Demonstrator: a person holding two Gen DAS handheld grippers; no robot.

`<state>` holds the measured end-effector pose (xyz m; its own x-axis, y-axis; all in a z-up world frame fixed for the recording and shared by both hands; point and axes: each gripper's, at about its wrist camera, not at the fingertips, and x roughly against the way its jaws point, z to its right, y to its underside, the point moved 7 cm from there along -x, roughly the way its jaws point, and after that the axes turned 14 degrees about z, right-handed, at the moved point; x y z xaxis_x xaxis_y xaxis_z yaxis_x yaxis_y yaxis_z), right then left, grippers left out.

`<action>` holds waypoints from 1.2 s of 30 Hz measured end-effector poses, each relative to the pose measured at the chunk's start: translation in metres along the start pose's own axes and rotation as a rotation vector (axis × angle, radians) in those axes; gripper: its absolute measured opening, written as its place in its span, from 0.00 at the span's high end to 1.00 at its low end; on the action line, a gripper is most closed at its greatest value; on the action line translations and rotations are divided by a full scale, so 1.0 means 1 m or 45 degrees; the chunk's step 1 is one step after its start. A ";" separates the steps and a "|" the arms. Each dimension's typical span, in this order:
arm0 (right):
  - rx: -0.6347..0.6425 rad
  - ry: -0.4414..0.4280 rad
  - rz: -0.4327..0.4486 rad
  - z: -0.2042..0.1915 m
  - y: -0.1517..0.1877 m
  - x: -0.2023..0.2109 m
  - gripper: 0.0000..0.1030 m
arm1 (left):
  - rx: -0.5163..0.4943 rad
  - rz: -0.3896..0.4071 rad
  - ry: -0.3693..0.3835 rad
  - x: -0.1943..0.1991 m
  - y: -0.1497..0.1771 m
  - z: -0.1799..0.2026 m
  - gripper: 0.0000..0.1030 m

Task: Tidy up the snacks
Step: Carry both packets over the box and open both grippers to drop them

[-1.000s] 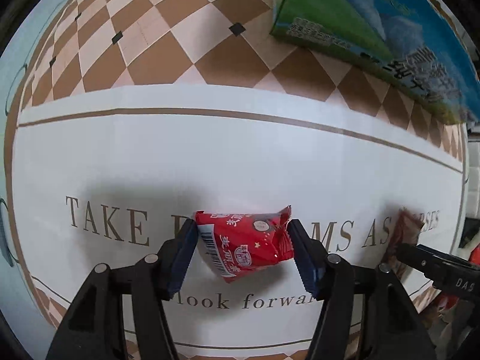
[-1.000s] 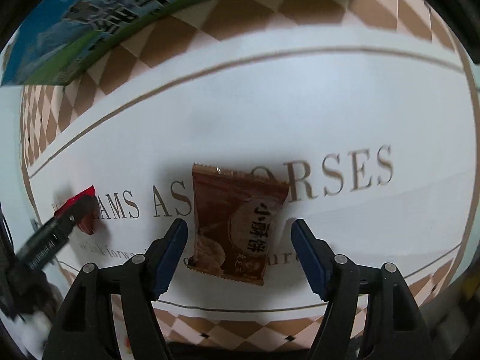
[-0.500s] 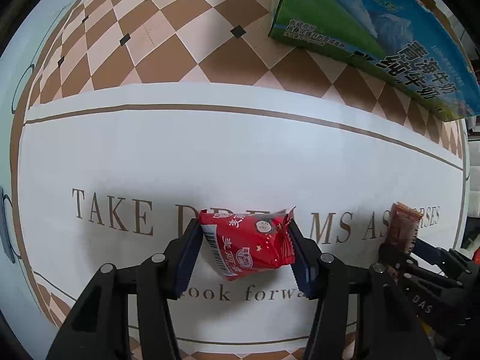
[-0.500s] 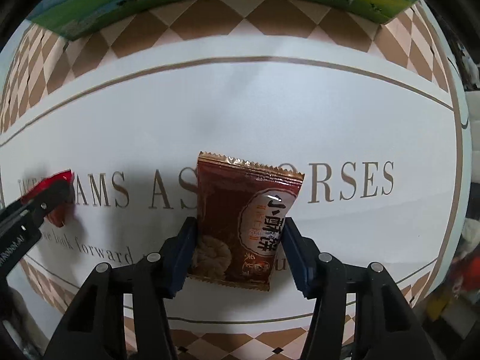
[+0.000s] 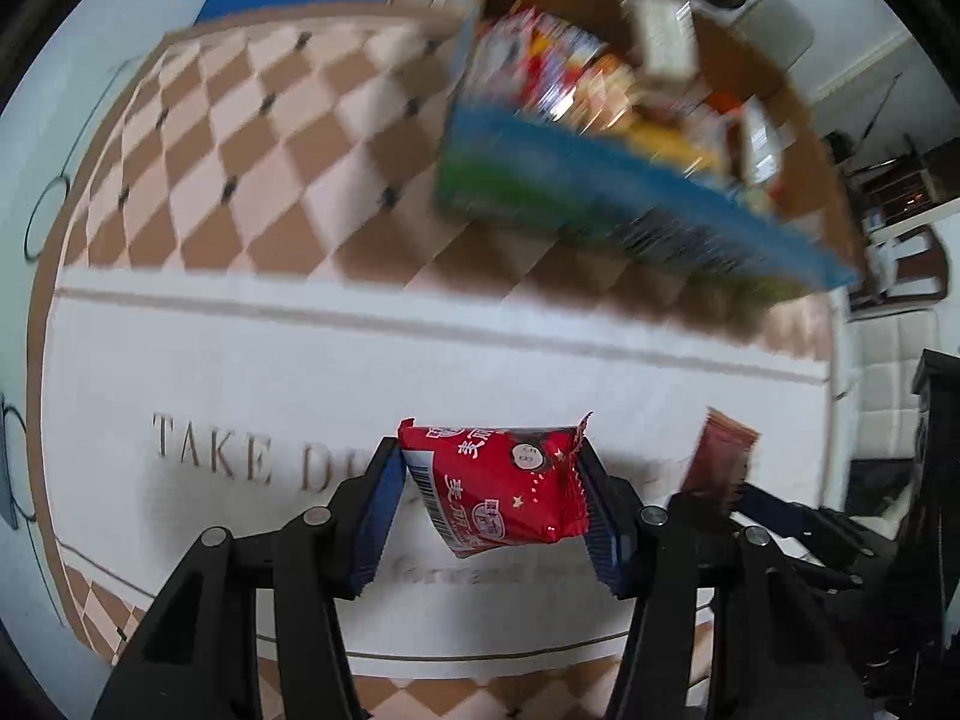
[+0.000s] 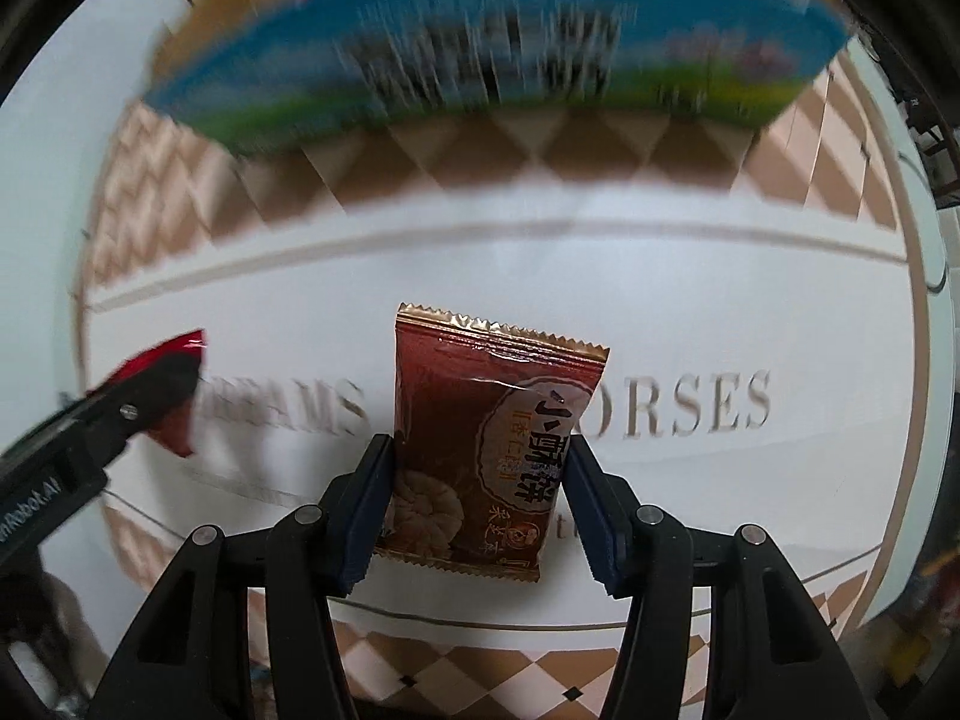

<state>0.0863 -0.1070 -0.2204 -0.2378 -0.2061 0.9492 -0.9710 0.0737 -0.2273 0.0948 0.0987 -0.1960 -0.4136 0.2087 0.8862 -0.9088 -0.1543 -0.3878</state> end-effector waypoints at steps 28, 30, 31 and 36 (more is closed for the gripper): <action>0.110 -0.162 0.026 -0.005 -0.251 -0.046 0.39 | 0.097 -0.282 0.100 -0.109 -0.166 0.061 0.48; 0.111 -0.136 0.021 0.000 -0.254 -0.051 0.21 | 0.106 -0.275 0.073 -0.110 -0.169 0.058 0.44; 0.109 -0.128 0.027 0.003 -0.255 -0.051 0.19 | 0.112 -0.277 0.078 -0.112 -0.169 0.058 0.42; 0.095 -0.091 0.027 0.014 -0.255 -0.048 0.14 | 0.074 -0.285 0.073 -0.113 -0.167 0.063 0.32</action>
<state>0.3446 -0.1295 -0.2113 -0.2572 -0.2743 0.9266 -0.9641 0.0066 -0.2656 0.2968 0.0403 -0.2158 -0.2061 0.2984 0.9319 -0.9742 -0.1527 -0.1665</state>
